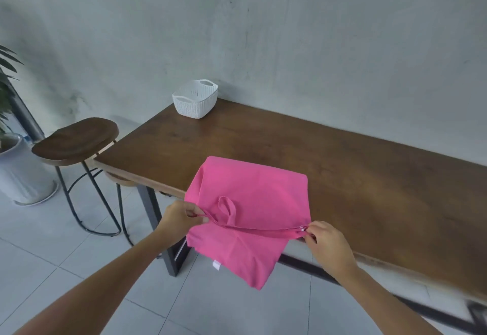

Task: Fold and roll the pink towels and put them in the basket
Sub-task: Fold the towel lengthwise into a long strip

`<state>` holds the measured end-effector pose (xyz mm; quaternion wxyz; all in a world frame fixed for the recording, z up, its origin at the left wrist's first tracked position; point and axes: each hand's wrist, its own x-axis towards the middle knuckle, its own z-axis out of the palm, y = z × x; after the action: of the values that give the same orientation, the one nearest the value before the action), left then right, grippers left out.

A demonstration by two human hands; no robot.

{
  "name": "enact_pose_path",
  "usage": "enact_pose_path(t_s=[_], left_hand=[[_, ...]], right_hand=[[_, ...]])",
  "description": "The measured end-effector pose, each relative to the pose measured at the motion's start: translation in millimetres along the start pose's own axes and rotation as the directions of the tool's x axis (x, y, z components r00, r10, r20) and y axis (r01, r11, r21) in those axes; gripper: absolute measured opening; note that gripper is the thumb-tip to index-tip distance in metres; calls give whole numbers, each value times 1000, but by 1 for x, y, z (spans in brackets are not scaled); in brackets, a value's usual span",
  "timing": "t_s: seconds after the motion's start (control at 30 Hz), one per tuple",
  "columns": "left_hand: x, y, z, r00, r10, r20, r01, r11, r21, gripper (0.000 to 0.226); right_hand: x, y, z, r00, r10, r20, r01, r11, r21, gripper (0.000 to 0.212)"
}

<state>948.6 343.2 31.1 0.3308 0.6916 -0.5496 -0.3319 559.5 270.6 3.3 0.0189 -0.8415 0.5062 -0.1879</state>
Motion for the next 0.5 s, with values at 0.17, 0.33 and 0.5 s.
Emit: enact_pose_path(t_s=[0.17,0.33,0.5], left_hand=[[-46,-27,-24,995,-1,97,-2,999,39,9],[-76,-31,-56,1000,16,14,-17,997,69,13],[-79,-3,-96,992,17,-127,-19,1000,-14,11]], right_hand=[[-61,-49,-2,1000,26,11,-25,997,-73,11],[-90,-92,-15,1000,-17,-13,15,986,-163,14],[-58,-118,-45,994,-87,-67,72,976,-205,22]])
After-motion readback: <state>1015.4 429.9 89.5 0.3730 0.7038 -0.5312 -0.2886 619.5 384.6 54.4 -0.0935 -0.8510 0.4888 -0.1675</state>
